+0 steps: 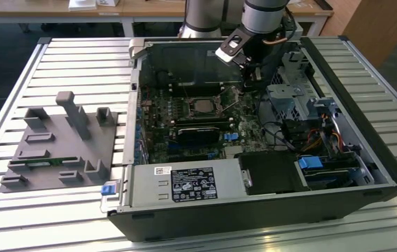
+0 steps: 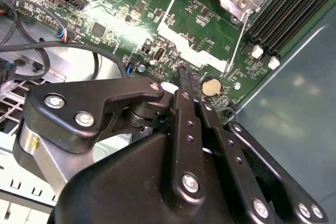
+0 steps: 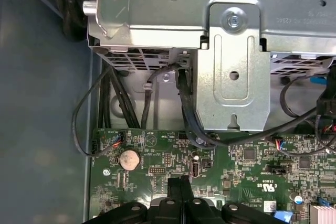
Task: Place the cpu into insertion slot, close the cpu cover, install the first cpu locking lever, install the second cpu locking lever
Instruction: 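Close the cpu cover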
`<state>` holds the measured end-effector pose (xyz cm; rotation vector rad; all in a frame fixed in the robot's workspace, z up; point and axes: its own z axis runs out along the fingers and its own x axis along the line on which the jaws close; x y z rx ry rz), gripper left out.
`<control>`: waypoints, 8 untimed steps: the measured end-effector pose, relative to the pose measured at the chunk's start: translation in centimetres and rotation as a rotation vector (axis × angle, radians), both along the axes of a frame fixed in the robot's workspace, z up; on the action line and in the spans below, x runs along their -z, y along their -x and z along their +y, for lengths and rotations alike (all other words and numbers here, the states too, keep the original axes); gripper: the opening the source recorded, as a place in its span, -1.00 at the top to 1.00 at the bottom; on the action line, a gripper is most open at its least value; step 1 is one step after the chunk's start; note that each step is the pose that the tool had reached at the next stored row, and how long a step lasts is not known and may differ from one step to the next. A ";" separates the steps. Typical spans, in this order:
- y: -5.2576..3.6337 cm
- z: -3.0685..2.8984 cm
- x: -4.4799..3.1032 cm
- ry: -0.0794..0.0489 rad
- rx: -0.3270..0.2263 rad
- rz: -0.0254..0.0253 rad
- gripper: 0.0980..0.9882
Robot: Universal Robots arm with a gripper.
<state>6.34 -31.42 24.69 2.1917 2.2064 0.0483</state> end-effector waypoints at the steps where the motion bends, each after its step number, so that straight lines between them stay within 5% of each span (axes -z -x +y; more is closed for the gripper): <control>1: 0.00 0.00 0.06 0.000 0.000 0.0000 0.98; 8: 0.29 0.01 0.15 0.000 0.000 0.0000 0.98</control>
